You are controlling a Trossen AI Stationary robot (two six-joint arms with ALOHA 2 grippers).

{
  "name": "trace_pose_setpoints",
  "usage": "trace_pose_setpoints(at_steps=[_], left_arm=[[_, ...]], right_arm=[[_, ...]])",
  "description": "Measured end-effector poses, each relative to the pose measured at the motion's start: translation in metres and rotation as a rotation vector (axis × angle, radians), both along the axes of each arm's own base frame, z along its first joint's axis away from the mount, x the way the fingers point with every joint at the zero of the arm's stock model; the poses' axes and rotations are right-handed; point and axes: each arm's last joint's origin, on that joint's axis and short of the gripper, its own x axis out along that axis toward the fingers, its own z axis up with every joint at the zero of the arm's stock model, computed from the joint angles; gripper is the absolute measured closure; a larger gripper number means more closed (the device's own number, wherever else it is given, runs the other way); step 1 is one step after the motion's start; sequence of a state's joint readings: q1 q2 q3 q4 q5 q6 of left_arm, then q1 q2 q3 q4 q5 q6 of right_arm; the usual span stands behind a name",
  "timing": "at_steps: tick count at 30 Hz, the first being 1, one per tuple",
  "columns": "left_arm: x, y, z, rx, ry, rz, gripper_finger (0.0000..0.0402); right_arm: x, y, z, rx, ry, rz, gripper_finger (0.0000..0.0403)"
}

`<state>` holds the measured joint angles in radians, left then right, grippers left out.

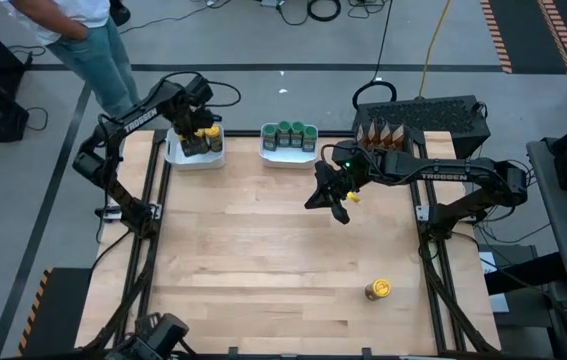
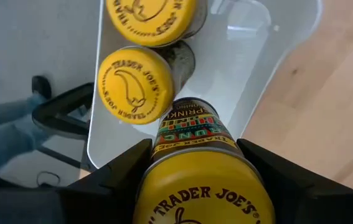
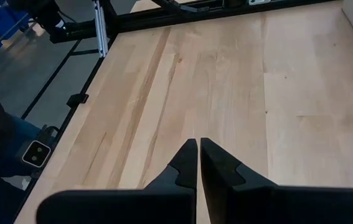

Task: Sort spices by type
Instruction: Put the left yellow seasoning bottle into the left white bin

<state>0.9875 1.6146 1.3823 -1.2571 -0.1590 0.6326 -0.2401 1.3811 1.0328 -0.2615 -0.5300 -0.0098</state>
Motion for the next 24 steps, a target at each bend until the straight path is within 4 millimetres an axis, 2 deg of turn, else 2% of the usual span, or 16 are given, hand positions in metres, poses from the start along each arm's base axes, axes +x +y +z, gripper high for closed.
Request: trace_pose_setpoints(at_steps=[9, 14, 19, 24], left_arm=[[0.006, 0.001, -0.010, -0.048, 0.038, -0.028, 0.0173], [0.019, -0.005, -0.013, -0.093, -0.001, -0.159, 0.0173], [0.031, -0.010, -0.013, -0.071, -0.024, -0.280, 0.0173], [0.039, -0.007, -0.013, -0.008, -0.060, -0.303, 0.0173]], right_arm=[[0.000, 0.000, 0.000, 0.017, 0.007, -0.016, 0.0403], [0.000, 0.000, 0.000, 0.017, 0.007, -0.016, 0.0403], [0.000, 0.000, 0.000, 0.022, 0.010, -0.019, 0.0403], [0.000, 0.000, 0.000, 0.023, 0.010, -0.020, 0.0403]])
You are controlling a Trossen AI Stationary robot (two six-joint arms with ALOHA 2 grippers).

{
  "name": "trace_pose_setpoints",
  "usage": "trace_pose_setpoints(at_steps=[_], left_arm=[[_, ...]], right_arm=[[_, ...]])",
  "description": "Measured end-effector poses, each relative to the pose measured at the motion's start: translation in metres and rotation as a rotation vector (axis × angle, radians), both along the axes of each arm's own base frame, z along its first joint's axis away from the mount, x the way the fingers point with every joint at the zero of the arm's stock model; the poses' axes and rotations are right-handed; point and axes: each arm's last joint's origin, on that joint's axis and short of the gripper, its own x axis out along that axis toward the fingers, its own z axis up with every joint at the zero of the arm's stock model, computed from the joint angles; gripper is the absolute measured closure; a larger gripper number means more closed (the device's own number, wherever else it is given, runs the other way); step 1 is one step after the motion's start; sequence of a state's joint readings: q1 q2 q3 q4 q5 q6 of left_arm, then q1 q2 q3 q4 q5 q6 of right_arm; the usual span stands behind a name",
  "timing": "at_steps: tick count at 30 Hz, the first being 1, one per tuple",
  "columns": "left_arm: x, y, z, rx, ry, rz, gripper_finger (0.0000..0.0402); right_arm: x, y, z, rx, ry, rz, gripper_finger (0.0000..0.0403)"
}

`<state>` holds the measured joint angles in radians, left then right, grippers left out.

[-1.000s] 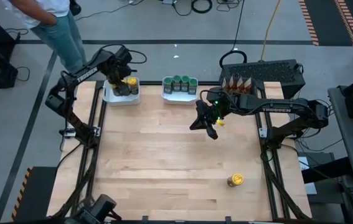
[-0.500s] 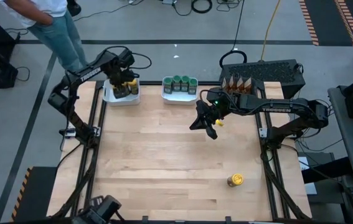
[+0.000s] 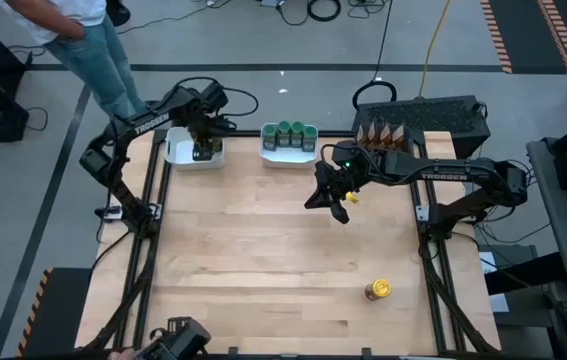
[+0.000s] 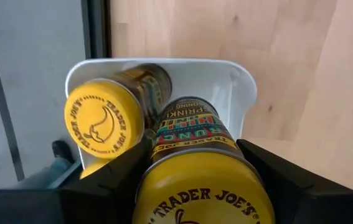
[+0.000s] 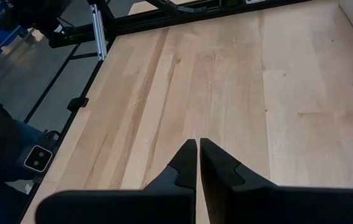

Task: Sort spices by type
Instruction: Put the left yellow seasoning bottle into the left white bin

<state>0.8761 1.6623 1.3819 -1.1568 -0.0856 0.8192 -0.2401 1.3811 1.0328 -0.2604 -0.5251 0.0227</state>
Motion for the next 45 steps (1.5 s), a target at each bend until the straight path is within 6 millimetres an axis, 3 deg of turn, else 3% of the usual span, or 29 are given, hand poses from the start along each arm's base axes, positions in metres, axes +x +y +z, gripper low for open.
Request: trace_pose_setpoints(at_steps=[5, 23, 34, 45], left_arm=[[0.000, 0.000, -0.002, 0.002, -0.002, -0.008, 0.0173], [-0.005, -0.007, -0.038, -0.025, 0.041, -0.063, 0.0173], [-0.004, -0.006, -0.039, -0.014, 0.031, -0.053, 0.0172], [-0.004, -0.006, -0.039, -0.014, 0.031, -0.053, 0.0121]], right_arm=[[0.000, 0.000, 0.000, 0.010, 0.004, -0.006, 0.0403], [0.000, 0.000, 0.000, 0.037, 0.015, -0.021, 0.0403], [0.002, 0.009, -0.001, 0.031, 0.017, 0.003, 0.0403], [0.002, 0.009, 0.000, 0.045, 0.022, -0.006, 0.0403]])
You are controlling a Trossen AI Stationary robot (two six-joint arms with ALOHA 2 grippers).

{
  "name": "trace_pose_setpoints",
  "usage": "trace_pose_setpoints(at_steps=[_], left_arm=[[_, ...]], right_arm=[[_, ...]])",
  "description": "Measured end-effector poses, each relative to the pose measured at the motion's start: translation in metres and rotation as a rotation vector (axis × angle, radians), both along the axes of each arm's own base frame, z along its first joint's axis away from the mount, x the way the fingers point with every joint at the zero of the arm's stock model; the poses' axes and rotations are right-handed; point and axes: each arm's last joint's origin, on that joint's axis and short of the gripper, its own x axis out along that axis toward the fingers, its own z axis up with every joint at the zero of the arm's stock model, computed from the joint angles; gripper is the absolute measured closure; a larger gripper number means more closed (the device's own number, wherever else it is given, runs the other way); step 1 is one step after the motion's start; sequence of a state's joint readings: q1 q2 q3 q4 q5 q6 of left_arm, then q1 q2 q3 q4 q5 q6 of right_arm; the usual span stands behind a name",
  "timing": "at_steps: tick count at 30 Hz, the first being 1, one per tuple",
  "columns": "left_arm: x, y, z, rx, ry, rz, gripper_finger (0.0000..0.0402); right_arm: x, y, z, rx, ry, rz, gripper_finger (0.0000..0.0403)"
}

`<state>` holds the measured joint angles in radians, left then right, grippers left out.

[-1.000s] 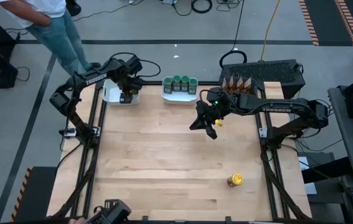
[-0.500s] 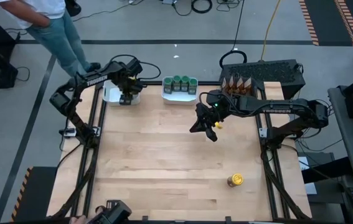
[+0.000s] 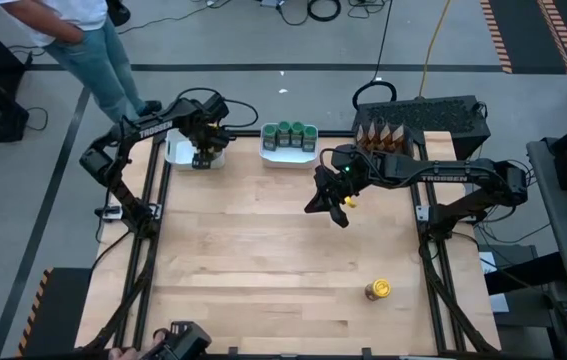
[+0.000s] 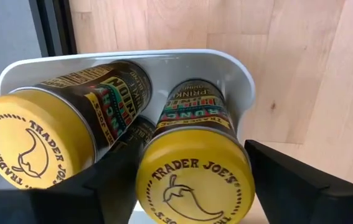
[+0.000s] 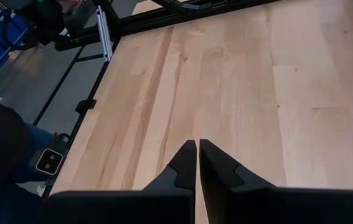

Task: Sort spices by type
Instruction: Put the left yellow seasoning bottle into the left white bin

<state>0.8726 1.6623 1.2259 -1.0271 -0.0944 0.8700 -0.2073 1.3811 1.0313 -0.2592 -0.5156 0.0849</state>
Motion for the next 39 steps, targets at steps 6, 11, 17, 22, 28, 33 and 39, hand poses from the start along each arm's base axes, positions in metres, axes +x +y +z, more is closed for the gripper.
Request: trace_pose_setpoints(at_steps=[6, 11, 17, 22, 28, 33, 39], left_arm=[[0.002, 0.001, 0.005, 0.009, -0.017, 0.070, 0.0114], [0.002, 0.001, 0.018, 0.025, -0.050, 0.101, 0.0114], [-0.001, -0.003, 0.026, -0.001, -0.031, 0.144, 0.0114], [-0.003, -0.005, 0.034, -0.030, -0.021, 0.195, 0.0114], [-0.001, -0.004, 0.048, -0.023, -0.053, 0.313, 0.0114], [0.002, 0.000, 0.065, 0.016, -0.115, 0.477, 0.0114], [0.002, 0.001, 0.072, 0.012, -0.205, 0.956, 0.0114]], right_arm=[[0.000, 0.000, 0.000, 0.001, 0.000, 0.000, 0.0403], [0.000, 0.000, 0.000, -0.002, -0.001, 0.001, 0.0403], [0.000, 0.000, 0.000, -0.014, -0.006, 0.009, 0.0403], [0.000, 0.000, 0.000, -0.031, -0.013, 0.020, 0.0403], [0.000, 0.000, 0.000, -0.049, -0.021, 0.032, 0.0403], [0.000, 0.000, 0.000, -0.060, -0.026, 0.039, 0.0403], [0.000, 0.000, 0.000, -0.072, -0.032, 0.049, 0.0403]])
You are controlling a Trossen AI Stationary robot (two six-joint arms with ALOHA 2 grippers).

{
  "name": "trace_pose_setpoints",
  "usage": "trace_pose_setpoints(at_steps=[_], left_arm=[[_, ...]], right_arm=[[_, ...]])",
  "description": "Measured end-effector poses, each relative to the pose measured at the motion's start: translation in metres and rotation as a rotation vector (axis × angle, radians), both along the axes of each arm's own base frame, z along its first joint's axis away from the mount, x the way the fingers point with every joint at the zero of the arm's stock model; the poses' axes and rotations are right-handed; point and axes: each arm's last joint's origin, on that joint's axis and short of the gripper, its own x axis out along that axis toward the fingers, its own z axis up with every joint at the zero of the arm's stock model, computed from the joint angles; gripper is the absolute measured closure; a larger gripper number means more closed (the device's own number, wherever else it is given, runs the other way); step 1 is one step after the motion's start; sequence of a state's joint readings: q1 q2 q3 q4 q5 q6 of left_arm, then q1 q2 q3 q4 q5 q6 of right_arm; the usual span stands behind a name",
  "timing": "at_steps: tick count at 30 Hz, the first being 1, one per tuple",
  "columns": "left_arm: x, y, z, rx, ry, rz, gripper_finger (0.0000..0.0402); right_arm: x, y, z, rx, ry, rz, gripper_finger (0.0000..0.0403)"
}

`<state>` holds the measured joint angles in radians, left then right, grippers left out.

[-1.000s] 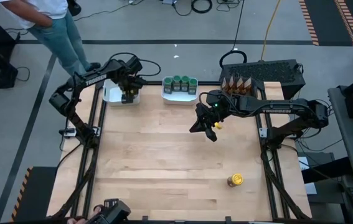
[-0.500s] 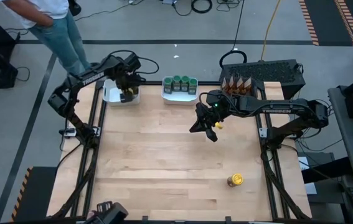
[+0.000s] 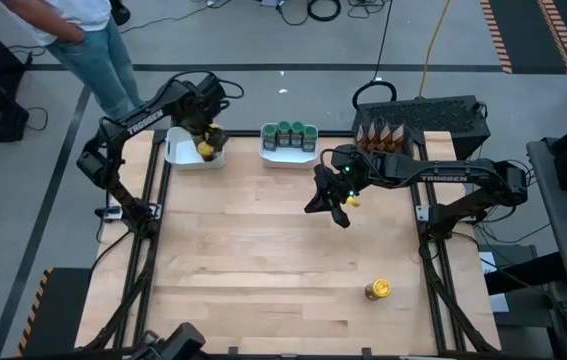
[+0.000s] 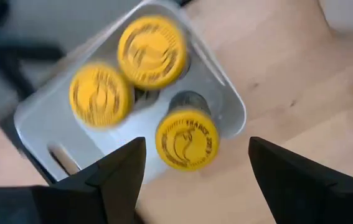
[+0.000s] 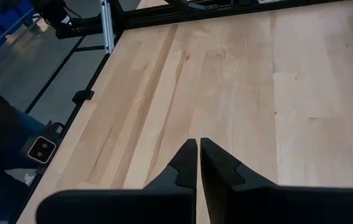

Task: Sort spices by type
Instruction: Put the left yellow seasoning bottle into the left white bin

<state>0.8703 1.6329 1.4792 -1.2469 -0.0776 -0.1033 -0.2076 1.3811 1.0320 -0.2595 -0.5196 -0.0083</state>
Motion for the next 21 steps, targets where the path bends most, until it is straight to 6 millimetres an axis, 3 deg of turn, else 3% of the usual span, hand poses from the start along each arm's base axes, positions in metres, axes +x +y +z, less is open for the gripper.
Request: trace_pose_setpoints(at_steps=[4, 9, 21], left_arm=[[-0.003, -0.003, -0.001, -0.046, -0.016, 0.261, 0.0114], [-0.003, -0.004, -0.001, -0.055, -0.032, 0.410, 0.0114], [-0.011, 0.002, -0.006, -0.099, -0.057, 0.473, 0.0113]], right_arm=[[0.000, 0.000, 0.000, -0.011, -0.007, 0.011, 0.0403], [0.000, 0.000, 0.000, -0.024, -0.013, 0.021, 0.0403], [0.000, 0.000, 0.000, -0.048, -0.025, 0.043, 0.0403]])
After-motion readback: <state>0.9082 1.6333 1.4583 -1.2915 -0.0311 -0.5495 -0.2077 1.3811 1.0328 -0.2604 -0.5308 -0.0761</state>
